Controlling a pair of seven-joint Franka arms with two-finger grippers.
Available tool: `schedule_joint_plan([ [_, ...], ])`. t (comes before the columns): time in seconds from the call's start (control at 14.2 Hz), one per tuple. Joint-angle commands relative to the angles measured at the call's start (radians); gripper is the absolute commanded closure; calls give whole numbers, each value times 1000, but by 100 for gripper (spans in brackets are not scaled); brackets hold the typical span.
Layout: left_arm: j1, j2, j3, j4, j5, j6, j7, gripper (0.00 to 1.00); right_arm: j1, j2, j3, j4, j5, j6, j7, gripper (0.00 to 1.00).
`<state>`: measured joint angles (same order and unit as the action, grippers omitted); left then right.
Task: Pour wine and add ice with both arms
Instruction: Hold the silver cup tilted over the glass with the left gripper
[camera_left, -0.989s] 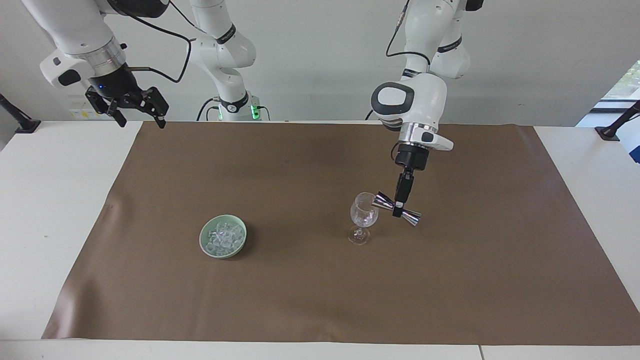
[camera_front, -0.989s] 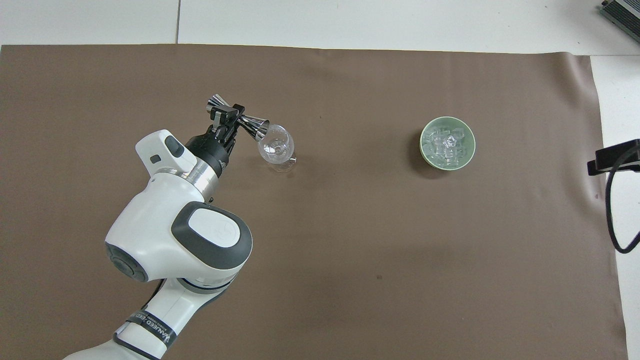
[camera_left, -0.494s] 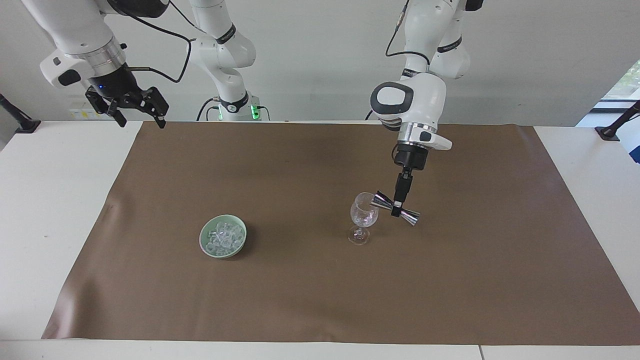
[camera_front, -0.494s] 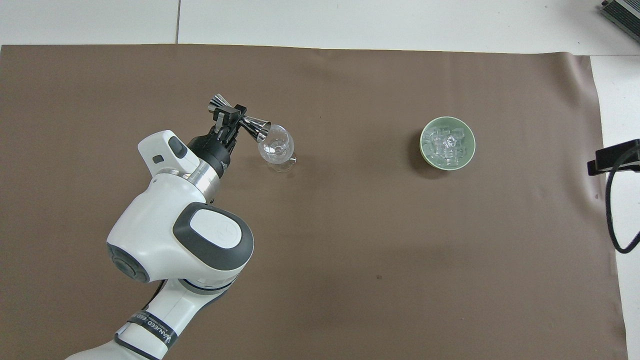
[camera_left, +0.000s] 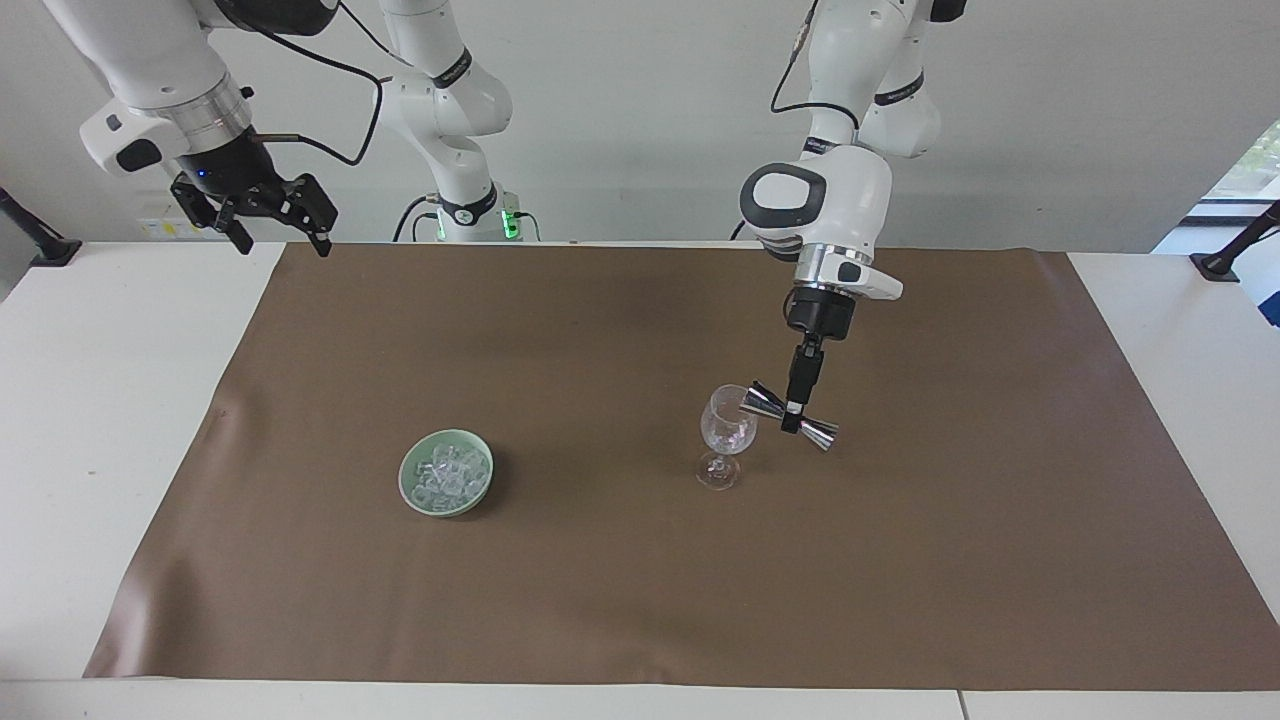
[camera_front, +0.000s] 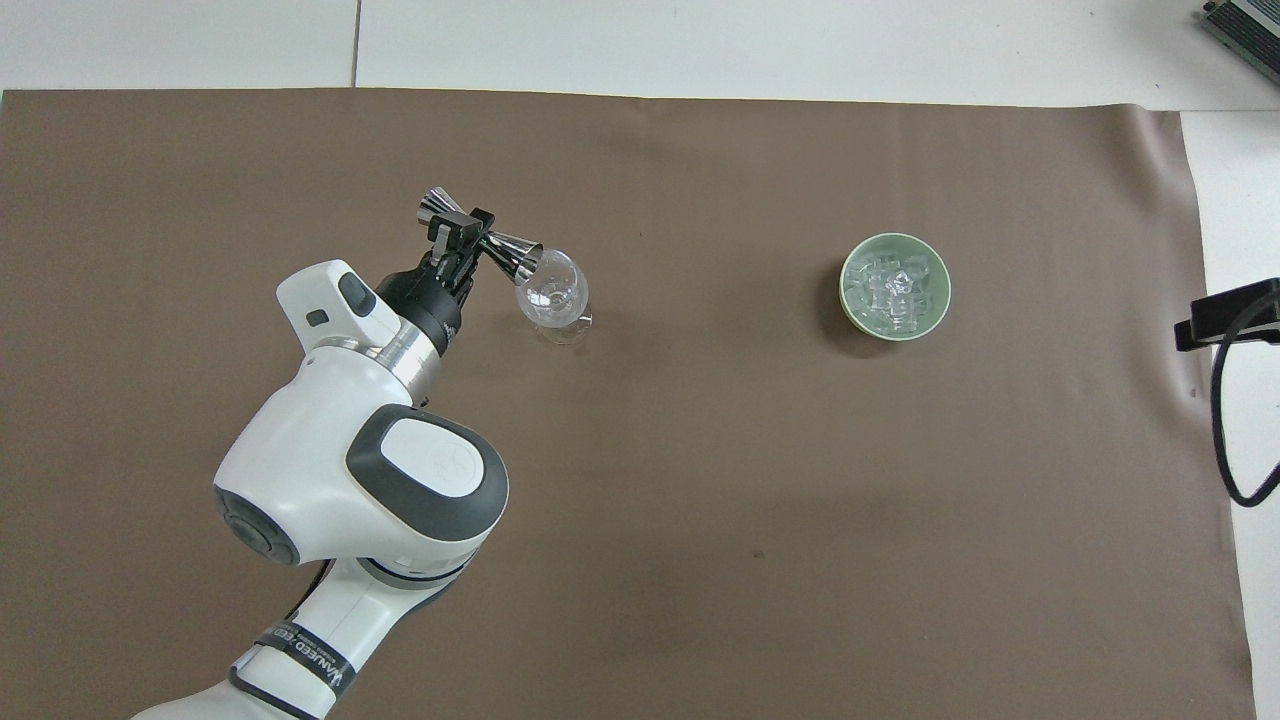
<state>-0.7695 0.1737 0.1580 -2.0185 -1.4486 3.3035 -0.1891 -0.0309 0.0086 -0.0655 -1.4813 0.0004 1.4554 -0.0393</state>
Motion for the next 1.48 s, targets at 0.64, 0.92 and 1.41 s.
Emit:
schedule_joint_plan([
  [0.64,-24,15,15,26,14,24,23,100,0,-7,1,-5,-2,8,18,0],
  [0.92,-24,16,15,26,16,24,30,100,0,-7,1,-5,-2,8,18,0],
  [1.41,-24,15,15,26,16,24,39,100,0,-7,1,-5,-2,8,18,0],
])
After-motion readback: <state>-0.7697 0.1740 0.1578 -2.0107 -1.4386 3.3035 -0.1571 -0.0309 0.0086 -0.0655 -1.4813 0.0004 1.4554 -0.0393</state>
